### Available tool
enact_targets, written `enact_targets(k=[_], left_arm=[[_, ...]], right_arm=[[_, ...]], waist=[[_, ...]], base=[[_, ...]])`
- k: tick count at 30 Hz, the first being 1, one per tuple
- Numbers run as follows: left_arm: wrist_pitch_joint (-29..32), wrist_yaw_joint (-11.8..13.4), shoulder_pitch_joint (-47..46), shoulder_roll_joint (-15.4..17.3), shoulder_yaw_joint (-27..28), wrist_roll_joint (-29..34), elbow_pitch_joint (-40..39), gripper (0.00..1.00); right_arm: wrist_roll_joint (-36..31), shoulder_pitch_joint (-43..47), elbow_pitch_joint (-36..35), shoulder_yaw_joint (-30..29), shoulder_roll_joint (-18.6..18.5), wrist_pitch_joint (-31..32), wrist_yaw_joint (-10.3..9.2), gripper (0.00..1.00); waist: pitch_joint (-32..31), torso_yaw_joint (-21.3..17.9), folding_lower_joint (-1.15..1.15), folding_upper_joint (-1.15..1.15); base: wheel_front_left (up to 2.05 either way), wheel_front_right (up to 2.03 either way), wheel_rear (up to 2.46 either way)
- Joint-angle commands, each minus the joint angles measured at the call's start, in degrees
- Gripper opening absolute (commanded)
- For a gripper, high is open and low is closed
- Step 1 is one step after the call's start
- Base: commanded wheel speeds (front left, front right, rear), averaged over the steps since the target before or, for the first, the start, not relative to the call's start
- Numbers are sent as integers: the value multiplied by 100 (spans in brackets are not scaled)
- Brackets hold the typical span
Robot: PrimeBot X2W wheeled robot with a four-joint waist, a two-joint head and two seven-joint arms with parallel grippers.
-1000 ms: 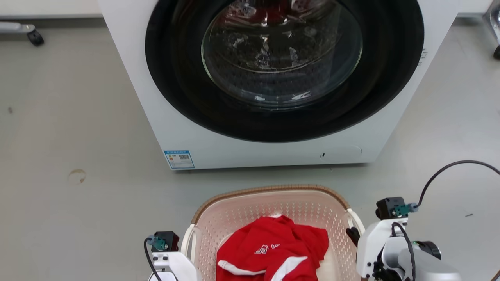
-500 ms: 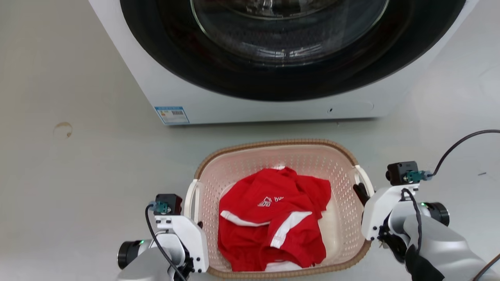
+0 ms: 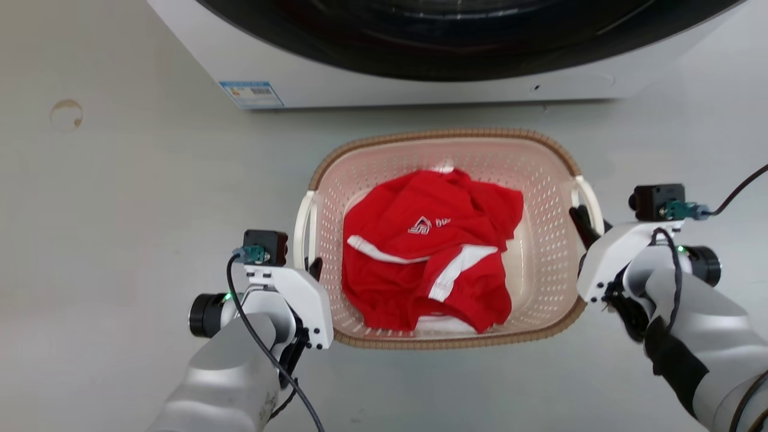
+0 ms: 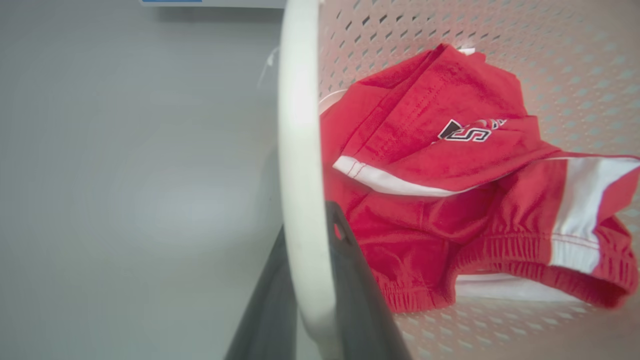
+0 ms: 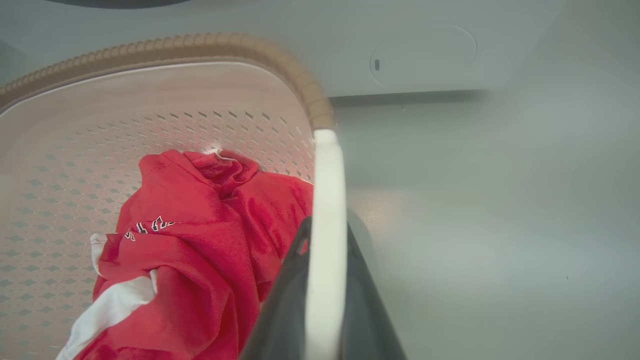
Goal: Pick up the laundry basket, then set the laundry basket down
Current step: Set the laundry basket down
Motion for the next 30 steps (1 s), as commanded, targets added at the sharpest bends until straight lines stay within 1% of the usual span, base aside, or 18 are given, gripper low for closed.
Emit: enact_targets(k=[1, 10, 19, 24, 30], left_arm=[[-155, 183, -111, 700, 131, 65, 298, 0], [-396, 146, -426, 565, 155, 60, 298, 0], [-642, 127, -915, 510, 118, 172, 298, 0], [-700, 187, -1138, 549, 146, 186, 298, 0], [-721, 299, -1307, 561, 231, 119, 298, 0]], right_arm=[[-4, -35, 328, -70, -744, -145, -117, 0], [-161, -465, 234, -309, -984, -220, -117, 0], [-817, -784, -64, -1109, -1229, -223, -117, 0], [-1148, -860, -170, -1504, -1229, -223, -117, 0], [-1696, -813, -319, -2068, -1079, -223, -117, 0]], waist=[[275, 54, 0, 0], [982, 154, 0, 0], [1687, 197, 0, 0], [1950, 168, 0, 0], [2140, 109, 0, 0]], base=[[0, 0, 0], [0, 0, 0], [0, 0, 0], [0, 0, 0], [0, 0, 0]])
